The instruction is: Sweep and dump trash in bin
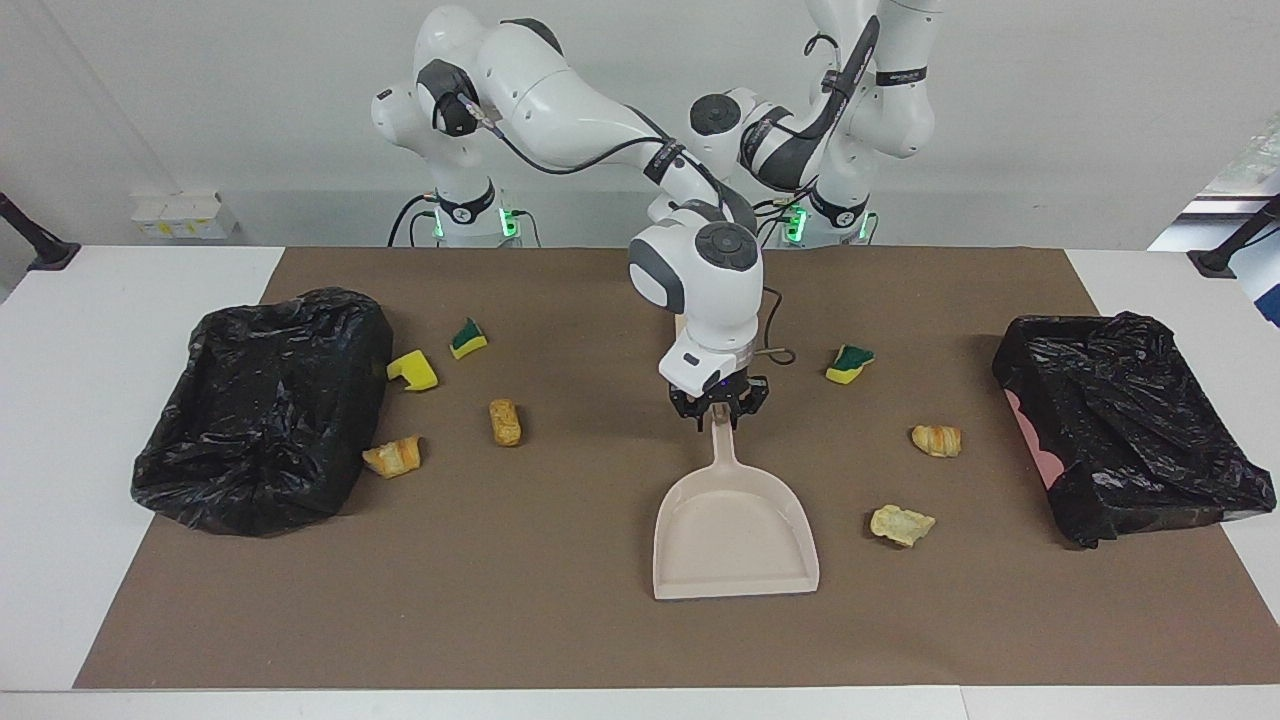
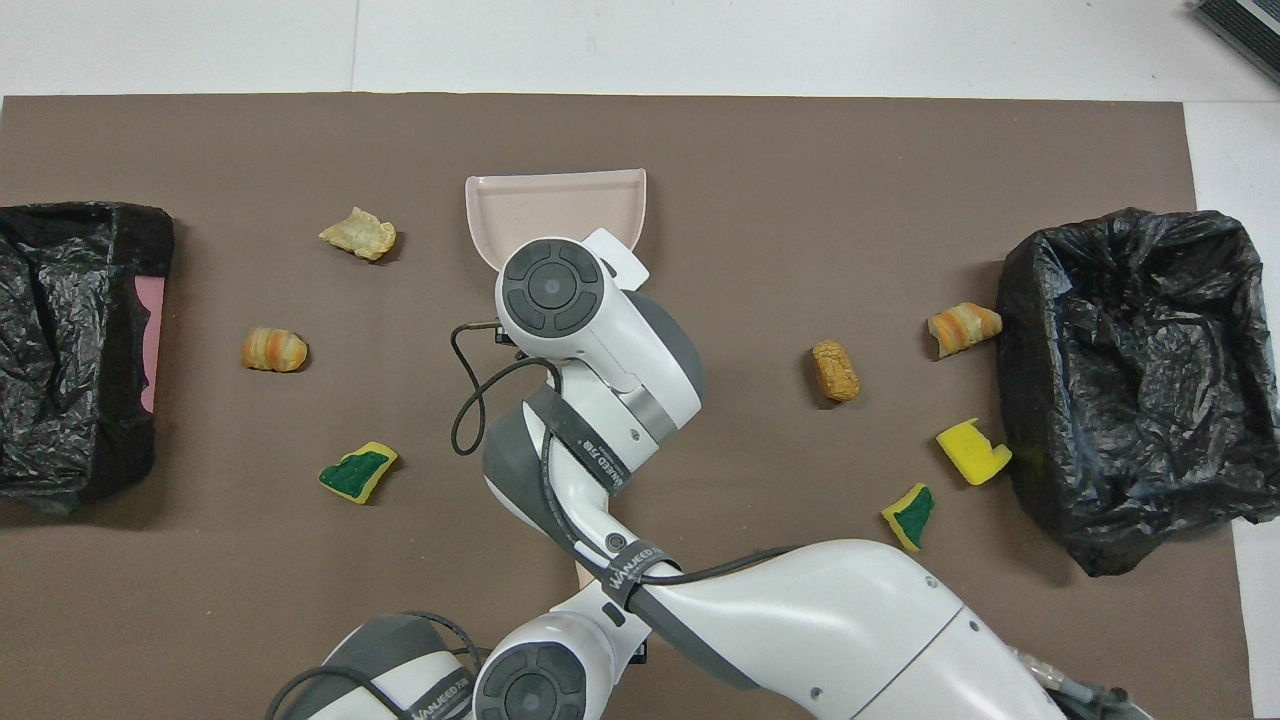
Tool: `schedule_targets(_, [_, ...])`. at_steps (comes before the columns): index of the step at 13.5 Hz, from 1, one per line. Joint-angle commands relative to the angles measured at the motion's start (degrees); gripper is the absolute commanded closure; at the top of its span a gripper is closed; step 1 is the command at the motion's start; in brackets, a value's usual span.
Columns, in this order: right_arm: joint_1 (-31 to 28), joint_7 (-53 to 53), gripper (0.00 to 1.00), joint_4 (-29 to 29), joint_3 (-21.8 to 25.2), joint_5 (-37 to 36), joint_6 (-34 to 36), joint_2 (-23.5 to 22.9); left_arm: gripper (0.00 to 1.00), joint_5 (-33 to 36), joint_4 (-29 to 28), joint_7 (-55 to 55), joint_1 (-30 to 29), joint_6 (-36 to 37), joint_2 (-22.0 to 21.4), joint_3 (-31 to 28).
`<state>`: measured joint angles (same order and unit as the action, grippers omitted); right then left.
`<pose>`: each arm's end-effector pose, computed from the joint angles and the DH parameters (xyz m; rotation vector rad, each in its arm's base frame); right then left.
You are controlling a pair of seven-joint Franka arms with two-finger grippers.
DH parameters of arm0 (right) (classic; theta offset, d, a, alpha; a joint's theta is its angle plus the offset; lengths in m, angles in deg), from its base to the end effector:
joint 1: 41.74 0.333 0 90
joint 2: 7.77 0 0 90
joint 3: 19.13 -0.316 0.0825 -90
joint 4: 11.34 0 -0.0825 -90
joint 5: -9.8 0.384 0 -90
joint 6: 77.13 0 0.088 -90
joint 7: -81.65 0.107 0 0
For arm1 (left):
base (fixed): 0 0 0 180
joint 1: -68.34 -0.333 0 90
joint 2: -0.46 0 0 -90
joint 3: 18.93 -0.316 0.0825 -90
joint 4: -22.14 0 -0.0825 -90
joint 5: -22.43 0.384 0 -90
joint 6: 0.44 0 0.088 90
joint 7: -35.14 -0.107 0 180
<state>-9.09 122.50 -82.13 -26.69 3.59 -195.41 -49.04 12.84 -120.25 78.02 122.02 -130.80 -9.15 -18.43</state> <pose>0.5979 0.4634 0.3545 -3.0739 0.0041 -0.1471 0.2601 -0.3673 0.3477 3.0827 -0.1324 -0.1862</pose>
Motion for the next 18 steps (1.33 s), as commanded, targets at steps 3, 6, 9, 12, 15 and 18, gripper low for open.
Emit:
schedule_targets(3, [-1.4,0.3,1.0,1.6,0.4,-1.1,1.6,0.6,1.0,4.3,3.9,-0.8,-4.7,10.8,-0.9,-0.8])
schedule_targets(6, [-4.9,-2.9,1.0,1.3,0.0,-0.3,2.7,3.4,1.0,4.8,4.0,-5.5,-10.9,15.0,-3.7,-0.9])
schedule_targets(9, [-7.8,-13.4,1.0,-3.5,-0.2,1.5,3.0,8.7,1.0,7.7,6.3,-14.0,-19.4,17.4,-4.2,-0.9])
schedule_targets(12, [-9.2,-25.9,1.0,-8.5,-0.1,2.6,4.7,13.3,1.0,11.4,10.2,-21.5,-28.6,17.7,-2.8,-0.9])
schedule_targets(15, [-10.9,-42.9,1.0,-8.6,-0.2,2.7,8.7,13.5,1.0,14.5,16.2,-31.1,-36.1,17.7,2.1,-0.9])
schedule_targets(18, [-10.9,-54.8,1.0,-8.7,-0.3,3.0,13.2,14.1,1.0,18.5,23.3,-36.9,-41.6,16.9,8.0,-0.9])
